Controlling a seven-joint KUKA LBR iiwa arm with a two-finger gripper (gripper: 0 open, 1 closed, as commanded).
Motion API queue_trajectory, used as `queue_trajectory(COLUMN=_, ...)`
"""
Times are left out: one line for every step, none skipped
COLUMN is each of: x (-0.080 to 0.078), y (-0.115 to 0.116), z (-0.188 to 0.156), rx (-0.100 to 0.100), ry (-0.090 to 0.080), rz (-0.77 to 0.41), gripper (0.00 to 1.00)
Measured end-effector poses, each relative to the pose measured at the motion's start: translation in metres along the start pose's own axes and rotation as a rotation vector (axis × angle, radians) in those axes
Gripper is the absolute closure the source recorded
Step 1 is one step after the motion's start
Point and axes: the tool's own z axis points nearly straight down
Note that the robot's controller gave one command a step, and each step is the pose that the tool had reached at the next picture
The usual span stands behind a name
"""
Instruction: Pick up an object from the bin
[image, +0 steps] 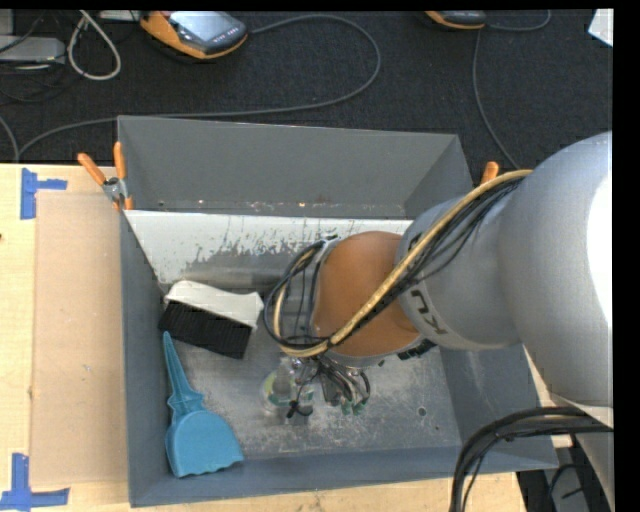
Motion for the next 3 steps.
queue_trajectory(x=0.000, y=0.000, z=0.000, rx=0.000, ry=0.000, rz=0.001, gripper=1.00)
queue_trajectory(x=-0.003, y=-0.004, z=-0.093, rx=0.000, ry=0.001, rz=-0.016, gripper=1.00)
queue_trajectory(x=-0.002, y=-0.017, z=-0.116, rx=0.000, ry=0.007, rz=-0.015, gripper=1.00)
